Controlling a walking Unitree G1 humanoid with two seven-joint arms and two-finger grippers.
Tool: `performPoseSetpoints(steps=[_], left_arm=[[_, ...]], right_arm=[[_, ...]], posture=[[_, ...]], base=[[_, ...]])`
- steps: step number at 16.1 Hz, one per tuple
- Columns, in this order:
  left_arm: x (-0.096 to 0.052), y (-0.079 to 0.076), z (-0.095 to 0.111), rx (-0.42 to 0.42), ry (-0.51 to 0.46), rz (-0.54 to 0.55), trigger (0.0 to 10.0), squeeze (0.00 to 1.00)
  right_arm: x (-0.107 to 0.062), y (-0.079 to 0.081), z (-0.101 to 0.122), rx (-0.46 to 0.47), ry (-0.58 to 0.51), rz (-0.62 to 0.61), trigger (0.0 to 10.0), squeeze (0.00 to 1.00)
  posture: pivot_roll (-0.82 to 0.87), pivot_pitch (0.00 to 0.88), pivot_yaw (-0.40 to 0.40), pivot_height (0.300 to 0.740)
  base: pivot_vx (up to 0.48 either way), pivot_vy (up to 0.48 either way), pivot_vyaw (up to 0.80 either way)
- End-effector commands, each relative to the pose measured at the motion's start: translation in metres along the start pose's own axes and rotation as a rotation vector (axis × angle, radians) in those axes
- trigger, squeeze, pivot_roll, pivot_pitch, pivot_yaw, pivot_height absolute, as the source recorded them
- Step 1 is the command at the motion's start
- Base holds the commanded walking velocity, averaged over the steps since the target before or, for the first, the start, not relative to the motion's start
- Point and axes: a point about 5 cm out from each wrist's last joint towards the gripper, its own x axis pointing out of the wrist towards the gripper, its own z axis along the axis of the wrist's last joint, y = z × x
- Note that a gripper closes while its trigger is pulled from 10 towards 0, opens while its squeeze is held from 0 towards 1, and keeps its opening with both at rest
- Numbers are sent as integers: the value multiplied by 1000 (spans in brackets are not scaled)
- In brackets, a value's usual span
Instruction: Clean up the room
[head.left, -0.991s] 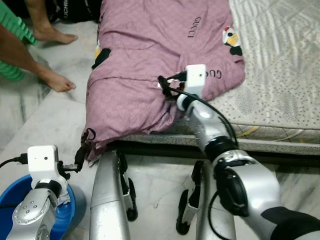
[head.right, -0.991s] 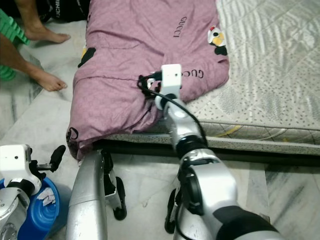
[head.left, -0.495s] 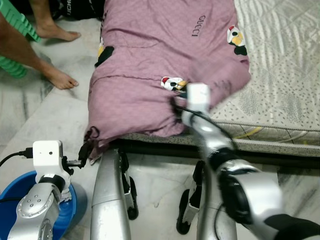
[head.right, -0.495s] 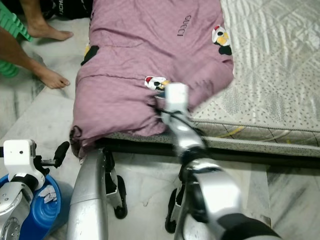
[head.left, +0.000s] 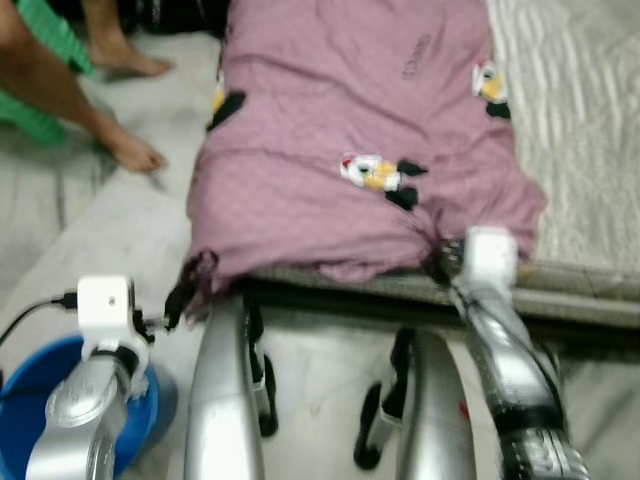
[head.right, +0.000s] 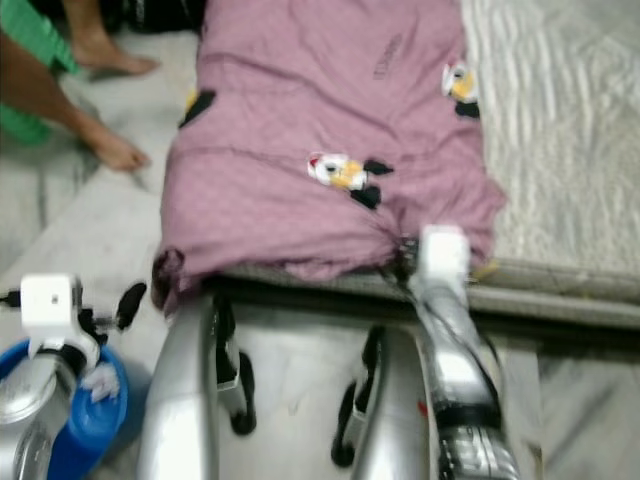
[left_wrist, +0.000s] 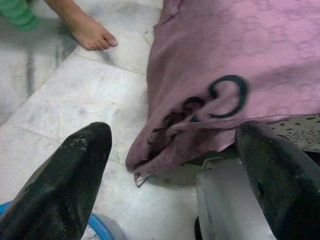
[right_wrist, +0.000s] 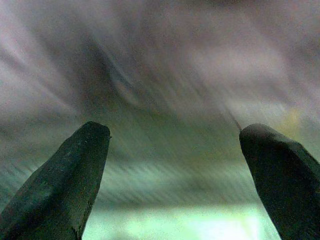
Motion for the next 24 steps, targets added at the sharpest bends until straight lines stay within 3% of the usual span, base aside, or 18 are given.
performPoseSetpoints(steps=[1, 3, 5, 6, 8, 10, 12, 14, 17, 19, 20, 22, 23, 24], left_arm=[[-1, 1, -6, 10, 19, 9, 10000, 0], [4, 1, -6, 9, 15, 4, 10000, 0], [7, -1, -5, 8, 11, -1, 10000, 0], [10, -2, -6, -15, 14, 2, 10000, 0], [13, -3, -7, -35, 18, 6, 10000, 0], [15, -2, -6, -36, 11, 7, 10000, 0], [15, -3, -7, -49, 13, 7, 10000, 0], [15, -4, -8, -53, 16, 7, 10000, 0], [16, -3, -9, -53, 19, 10, 10000, 0], [19, -4, -8, -55, 16, 6, 10000, 0], [20, -5, -8, -56, 18, 2, 10000, 0], [22, -8, -11, -66, 43, -16, 10000, 0], [22, -9, -13, -60, 54, -22, 10000, 0], [23, -10, -12, -57, 52, -25, 10000, 0]], right_arm=[[-15, -13, -9, -20, 44, -41, 10000, 0], [-38, -32, -20, -46, 73, -98, 10000, 0], [-36, -41, -15, -20, 33, -134, 10000, 0], [-28, -44, 5, 70, -40, -143, 10000, 0], [-15, -35, 44, 179, -168, -74, 10000, 0], [-7, -24, 83, 231, -277, -3, 10000, 0], [0, -17, 94, 277, -295, 54, 10000, 0], [1, -14, 98, 257, -312, 97, 10000, 0], [7, -28, 110, 269, -343, 49, 10000, 0], [15, -27, 130, 270, -387, 67, 10000, 0], [18, -22, 130, 264, -376, 89, 10000, 0], [27, -2, 111, 270, -278, 150, 10000, 0], [32, 12, 91, 221, -196, 154, 10000, 0], [34, 21, 82, 256, -166, 160, 10000, 0]], posture=[[127, 289, -56, 561], [102, 273, -60, 561], [96, 266, -60, 561], [93, 258, -59, 561], [97, 245, -57, 561], [103, 237, -57, 561], [108, 233, -61, 561], [111, 232, -62, 561], [108, 227, -60, 561], [101, 221, -57, 561], [99, 220, -57, 561], [98, 217, -56, 561], [100, 218, -55, 561], [104, 219, -54, 561]], base=[[0, 0, 0], [0, 0, 0], [0, 0, 0], [0, 0, 0], [0, 0, 0], [0, 0, 0], [0, 0, 0], [0, 0, 0], [0, 0, 0], [0, 0, 0], [0, 0, 0], [0, 0, 0], [0, 0, 0], [0, 0, 0]])
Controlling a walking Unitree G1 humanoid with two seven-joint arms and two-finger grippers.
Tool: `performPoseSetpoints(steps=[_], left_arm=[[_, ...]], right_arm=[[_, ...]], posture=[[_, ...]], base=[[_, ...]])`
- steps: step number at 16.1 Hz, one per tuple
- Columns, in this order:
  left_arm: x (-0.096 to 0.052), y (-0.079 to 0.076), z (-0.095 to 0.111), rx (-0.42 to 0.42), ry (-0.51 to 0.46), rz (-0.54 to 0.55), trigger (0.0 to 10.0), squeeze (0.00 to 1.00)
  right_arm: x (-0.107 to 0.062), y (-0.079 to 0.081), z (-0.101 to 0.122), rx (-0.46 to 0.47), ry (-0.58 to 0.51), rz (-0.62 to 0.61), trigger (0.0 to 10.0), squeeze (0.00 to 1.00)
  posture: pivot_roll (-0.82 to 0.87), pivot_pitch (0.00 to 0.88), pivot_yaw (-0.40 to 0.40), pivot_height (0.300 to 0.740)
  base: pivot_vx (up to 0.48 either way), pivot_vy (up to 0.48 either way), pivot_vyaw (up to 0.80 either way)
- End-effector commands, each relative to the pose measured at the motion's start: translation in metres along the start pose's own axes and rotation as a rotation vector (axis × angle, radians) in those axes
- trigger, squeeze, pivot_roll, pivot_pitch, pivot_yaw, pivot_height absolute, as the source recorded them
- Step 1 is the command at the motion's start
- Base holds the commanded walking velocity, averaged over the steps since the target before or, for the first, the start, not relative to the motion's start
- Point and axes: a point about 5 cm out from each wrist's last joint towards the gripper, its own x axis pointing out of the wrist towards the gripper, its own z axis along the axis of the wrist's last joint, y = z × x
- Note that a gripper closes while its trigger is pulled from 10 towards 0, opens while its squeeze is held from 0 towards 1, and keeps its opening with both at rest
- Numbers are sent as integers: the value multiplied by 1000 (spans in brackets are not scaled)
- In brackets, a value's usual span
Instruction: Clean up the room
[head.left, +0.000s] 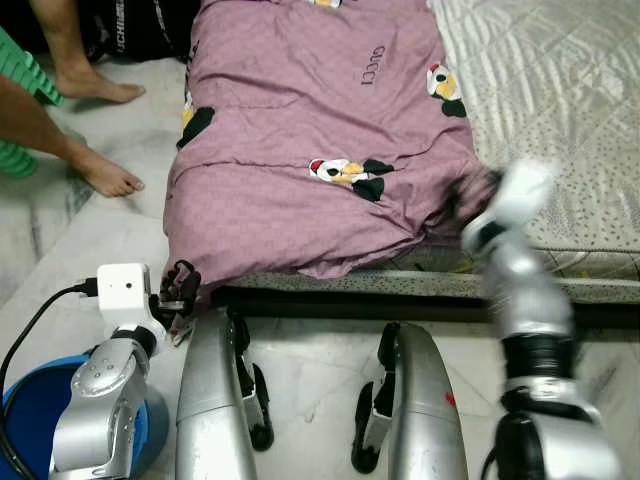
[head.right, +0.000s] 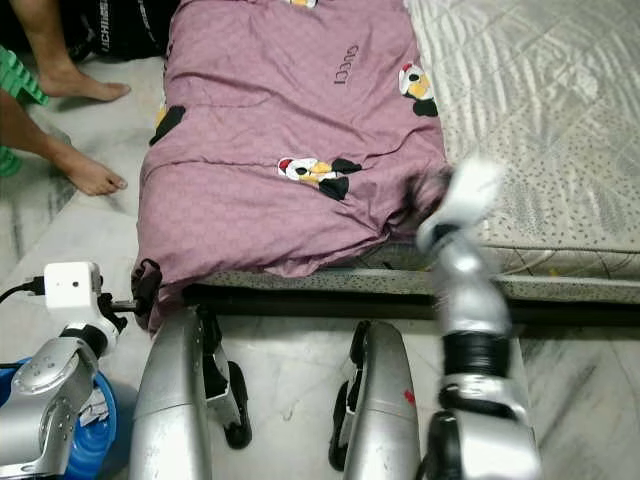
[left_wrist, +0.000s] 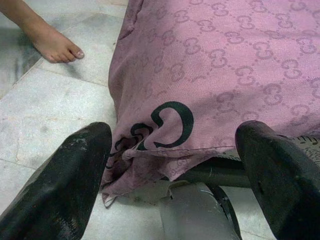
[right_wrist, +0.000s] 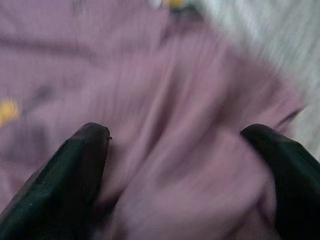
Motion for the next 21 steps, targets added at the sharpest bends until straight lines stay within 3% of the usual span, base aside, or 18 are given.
performPoseSetpoints(steps=[1, 3, 4, 5, 6, 10, 11, 18, 21], left_arm=[[-2, 1, -8, 3, 39, 3, 10000, 0], [-2, 1, -8, 4, 41, 6, 10000, 0], [-3, 2, -8, 5, 42, 7, 10000, 0], [-3, 2, -8, 5, 42, 8, 10000, 0], [-3, 2, -8, 5, 42, 9, 10000, 0], [-3, 2, -9, 5, 37, 19, 10000, 0], [-4, 2, -9, 6, 38, 23, 10000, 0], [-3, 5, -8, 18, 34, 32, 10000, 0], [-4, 7, -8, 26, 36, 36, 10000, 0]], right_arm=[[-1, 0, -20, -10, 77, -33, 10000, 0], [-2, 9, -52, -24, 239, -64, 10000, 0], [-2, 13, -61, 28, 279, -62, 7529, 0], [-2, 14, -63, 37, 287, -58, 4118, 0], [-1, 12, -63, 48, 287, -62, 0, 0], [-1, -17, -59, 48, 263, -200, 0, 0], [-4, -30, -59, 13, 256, -274, 0, 0], [-17, -83, -53, -120, 273, -540, 0, 0], [-15, -88, -35, -161, 195, -566, 0, 0]], posture=[[106, 220, -54, 561], [121, 221, -55, 561], [121, 221, -55, 561], [121, 221, -55, 561], [122, 223, -59, 561], [122, 222, -66, 561], [125, 222, -65, 561], [127, 217, -63, 561], [130, 213, -60, 561]], base=[[0, 0, 0], [0, 0, 0], [0, 0, 0], [0, 0, 0], [0, 0, 0], [0, 0, 0], [0, 0, 0], [0, 0, 0], [0, 0, 0]])
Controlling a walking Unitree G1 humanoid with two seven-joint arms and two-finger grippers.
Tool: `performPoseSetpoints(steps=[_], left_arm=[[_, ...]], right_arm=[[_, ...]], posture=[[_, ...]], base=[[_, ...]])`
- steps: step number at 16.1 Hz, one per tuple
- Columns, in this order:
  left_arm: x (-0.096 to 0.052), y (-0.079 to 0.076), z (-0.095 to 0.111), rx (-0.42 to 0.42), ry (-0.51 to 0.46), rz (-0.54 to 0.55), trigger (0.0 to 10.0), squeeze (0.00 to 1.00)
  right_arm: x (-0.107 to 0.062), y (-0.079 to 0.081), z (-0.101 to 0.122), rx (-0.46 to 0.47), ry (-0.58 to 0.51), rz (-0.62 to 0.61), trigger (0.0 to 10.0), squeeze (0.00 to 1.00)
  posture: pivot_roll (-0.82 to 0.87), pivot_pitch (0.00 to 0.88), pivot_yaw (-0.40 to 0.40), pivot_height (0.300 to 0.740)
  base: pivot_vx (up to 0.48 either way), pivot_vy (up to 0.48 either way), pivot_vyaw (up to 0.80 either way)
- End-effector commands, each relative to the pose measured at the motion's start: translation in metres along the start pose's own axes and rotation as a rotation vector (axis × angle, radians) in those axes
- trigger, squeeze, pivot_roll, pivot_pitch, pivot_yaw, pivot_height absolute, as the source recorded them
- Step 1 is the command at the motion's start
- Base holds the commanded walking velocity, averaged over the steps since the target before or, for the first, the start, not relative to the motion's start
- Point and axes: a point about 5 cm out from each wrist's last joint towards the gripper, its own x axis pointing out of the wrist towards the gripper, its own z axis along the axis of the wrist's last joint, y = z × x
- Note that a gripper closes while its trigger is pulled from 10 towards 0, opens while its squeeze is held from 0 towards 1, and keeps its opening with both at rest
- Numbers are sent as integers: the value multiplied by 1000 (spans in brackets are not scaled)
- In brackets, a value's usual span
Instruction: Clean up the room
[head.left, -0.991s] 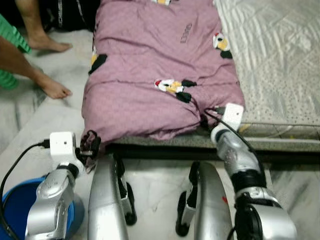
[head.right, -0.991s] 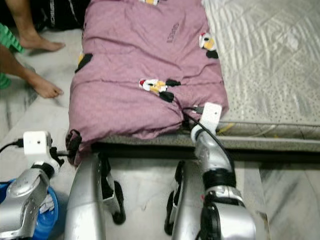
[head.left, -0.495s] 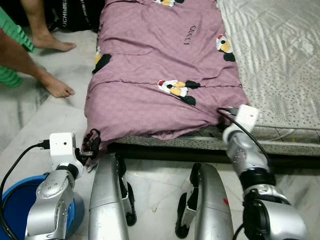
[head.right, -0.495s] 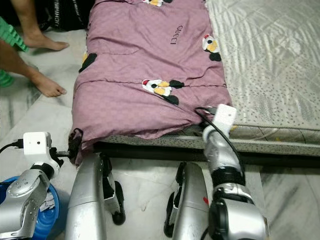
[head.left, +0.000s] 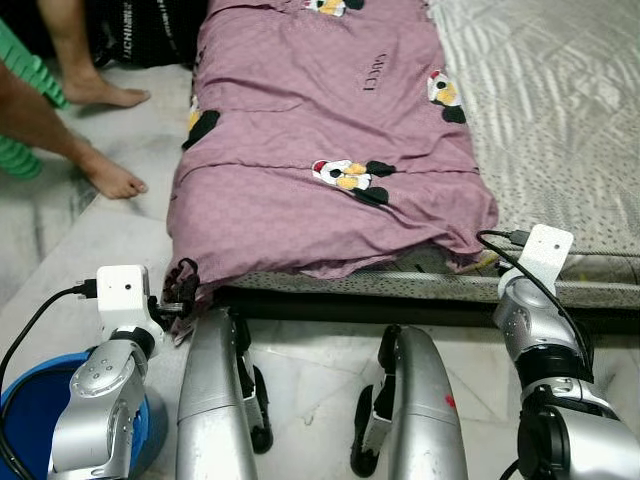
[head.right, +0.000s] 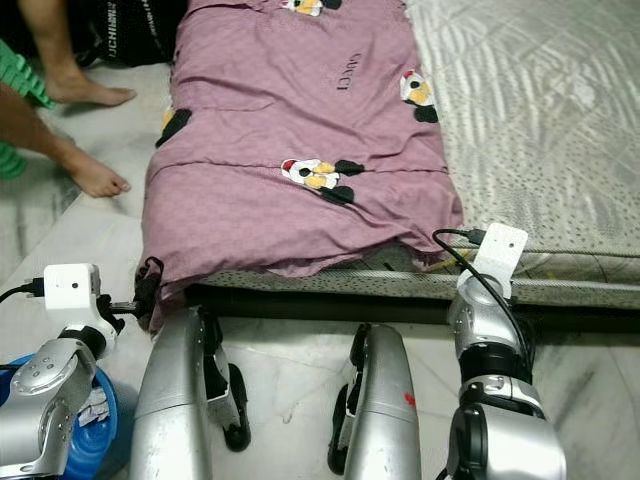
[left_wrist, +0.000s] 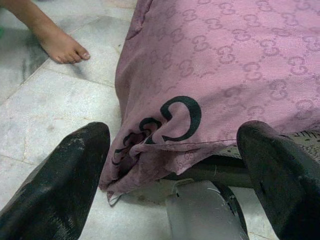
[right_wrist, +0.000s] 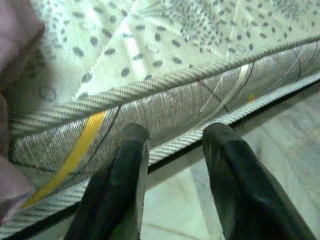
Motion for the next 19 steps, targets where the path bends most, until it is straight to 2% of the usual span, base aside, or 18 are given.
performPoseSetpoints(steps=[1, 2, 3, 4, 5, 6, 7, 9, 11, 13, 15, 16, 17, 18, 19], left_arm=[[-3, 4, -4, 25, 15, 22, 10000, 0], [-3, 4, -4, 25, 15, 22, 10000, 0], [-3, 7, 0, 37, -6, 30, 10000, 0], [-3, 10, 3, 41, -27, 44, 10000, 0], [-3, 11, 5, 42, -38, 49, 10000, 0], [-3, 12, 6, 44, -46, 49, 10000, 0], [-3, 10, 9, 53, -65, 42, 10000, 0], [-6, 3, 14, 73, -88, 4, 10000, 0], [-8, 4, 11, 88, -79, 1, 10000, 0], [-19, 13, 8, 100, -68, 22, 10000, 0], [-26, 14, 9, 114, -64, 16, 10000, 0], [-27, 13, 9, 116, -64, 15, 10000, 0], [-31, 12, 10, 123, -66, 11, 10000, 0], [-34, 12, 11, 130, -69, 6, 10000, 0], [-36, 11, 12, 136, -68, 3, 10000, 0]], right_arm=[[-3, -1, 15, 38, -107, 17, 0, 0], [-3, -1, 15, 38, -107, 17, 0, 0], [-9, 3, 39, -3, -274, 48, 588, 0], [-17, 9, 62, -32, -433, 95, 6235, 0], [-22, 14, 73, -25, -497, 136, 10000, 122], [-26, 20, 82, -20, -545, 172, 10000, 949], [-35, 40, 96, 26, -603, 313, 10000, 1000], [-48, 73, 100, 79, -611, 522, 10000, 1000], [-52, 83, 97, 87, -602, 567, 10000, 1000], [-65, 114, 85, 100, -568, 646, 10000, 1000], [-78, 144, 74, 117, -518, 707, 10000, 1000], [-83, 153, 70, 120, -500, 730, 10000, 1000], [-93, 170, 62, 125, -459, 772, 10000, 1000], [-102, 185, 52, 106, -411, 798, 10000, 1000], [-105, 193, 43, 82, -365, 801, 10000, 1000]], posture=[[133, 210, -58, 561], [133, 210, -58, 561], [133, 207, -56, 561], [133, 207, -56, 561], [132, 205, -50, 561], [132, 205, -50, 561], [135, 209, -47, 561], [150, 223, -46, 561], [165, 236, -46, 561], [194, 276, -38, 561], [219, 312, -34, 561], [223, 316, -34, 561], [240, 335, -33, 561], [247, 342, -30, 561], [252, 346, -29, 561]], base=[[0, 0, 0], [0, 0, 0], [0, 0, 0], [0, 0, 0], [0, 0, 0], [0, 0, 0], [0, 0, 0], [0, 0, 0], [0, 0, 0], [0, 0, 0], [0, 0, 0], [0, 0, 0], [0, 0, 0], [0, 0, 0], [0, 0, 0]])
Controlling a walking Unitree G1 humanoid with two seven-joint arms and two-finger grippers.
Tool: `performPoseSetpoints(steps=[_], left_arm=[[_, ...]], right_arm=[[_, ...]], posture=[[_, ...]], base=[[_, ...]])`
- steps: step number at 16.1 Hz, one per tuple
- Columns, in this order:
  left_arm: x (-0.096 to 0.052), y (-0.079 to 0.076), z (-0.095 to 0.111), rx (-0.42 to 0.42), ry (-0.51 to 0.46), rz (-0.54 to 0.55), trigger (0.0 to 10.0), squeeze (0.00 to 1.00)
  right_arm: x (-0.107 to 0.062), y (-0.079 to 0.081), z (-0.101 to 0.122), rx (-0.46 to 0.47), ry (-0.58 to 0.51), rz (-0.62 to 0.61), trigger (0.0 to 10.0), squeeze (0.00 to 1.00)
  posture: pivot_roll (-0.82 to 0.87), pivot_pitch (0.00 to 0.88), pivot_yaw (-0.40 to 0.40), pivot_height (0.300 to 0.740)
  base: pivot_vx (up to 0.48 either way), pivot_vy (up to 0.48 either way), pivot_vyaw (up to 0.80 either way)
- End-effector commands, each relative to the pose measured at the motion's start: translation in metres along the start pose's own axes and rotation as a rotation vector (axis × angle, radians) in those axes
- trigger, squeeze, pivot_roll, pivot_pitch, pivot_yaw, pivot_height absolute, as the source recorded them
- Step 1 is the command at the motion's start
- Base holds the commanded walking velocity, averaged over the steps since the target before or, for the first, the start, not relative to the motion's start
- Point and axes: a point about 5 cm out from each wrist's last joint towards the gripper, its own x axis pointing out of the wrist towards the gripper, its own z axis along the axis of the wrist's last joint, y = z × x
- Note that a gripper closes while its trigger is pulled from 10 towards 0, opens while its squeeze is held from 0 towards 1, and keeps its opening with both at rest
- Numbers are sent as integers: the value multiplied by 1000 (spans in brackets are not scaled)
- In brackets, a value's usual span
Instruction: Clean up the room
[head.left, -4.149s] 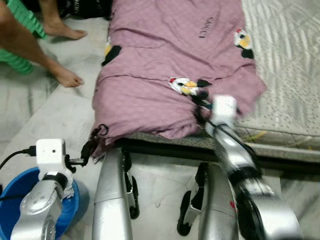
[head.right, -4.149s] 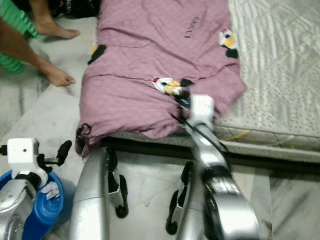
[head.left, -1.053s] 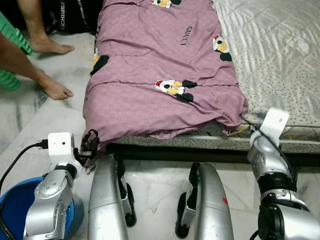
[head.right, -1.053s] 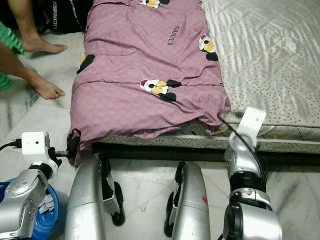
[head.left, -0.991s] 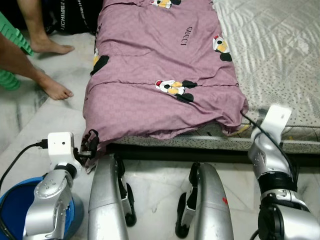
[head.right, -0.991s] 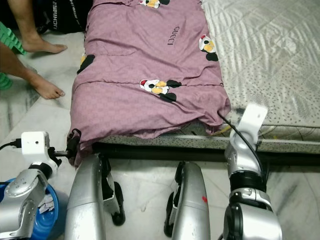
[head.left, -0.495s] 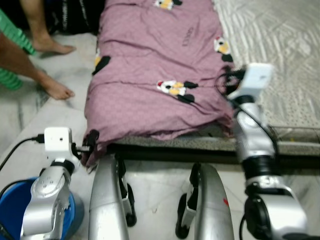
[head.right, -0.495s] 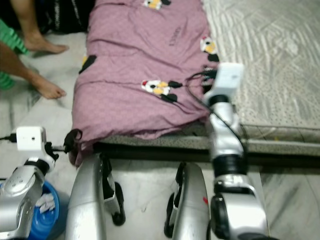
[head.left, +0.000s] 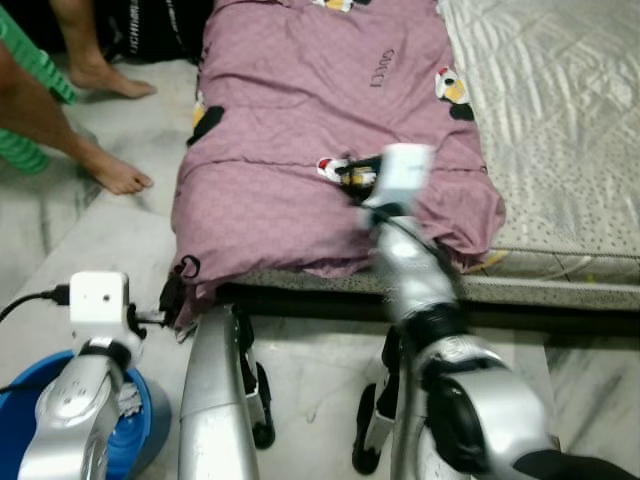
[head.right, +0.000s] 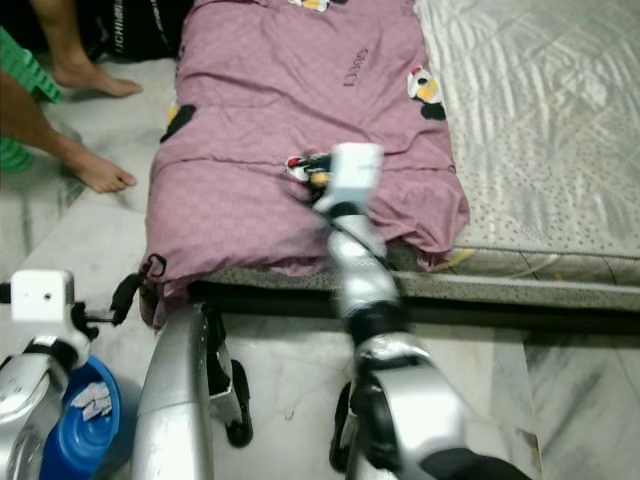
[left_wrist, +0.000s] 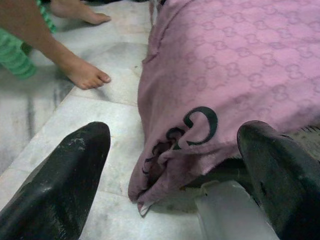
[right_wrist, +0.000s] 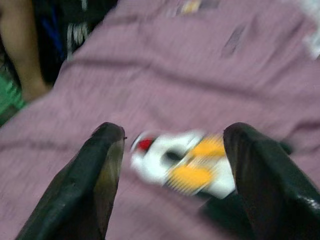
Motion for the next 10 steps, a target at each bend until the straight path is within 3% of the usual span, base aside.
performPoseSetpoints(steps=[1, 4, 9, 10], left_arm=[[-5, 1, -3, 14, 22, -4, 10000, 0], [-7, 0, -1, 19, 15, -10, 10000, 0], [-24, -4, 0, 22, 21, -11, 10000, 0], [-30, -6, 2, 43, 18, -27, 10000, 0]], right_arm=[[-4, 4, -18, -19, 95, -9, 10000, 1000], [-4, -3, -27, -54, 167, -32, 10000, 1000], [8, -24, -5, -86, 106, -63, 10000, 1000], [11, -36, 2, -99, 100, -102, 10000, 1000]], posture=[[256, 350, -28, 561], [260, 362, -27, 561], [254, 412, -25, 561], [253, 433, -18, 561]], base=[[0, 0, 0], [0, 0, 0], [0, 0, 0], [0, 0, 0]])
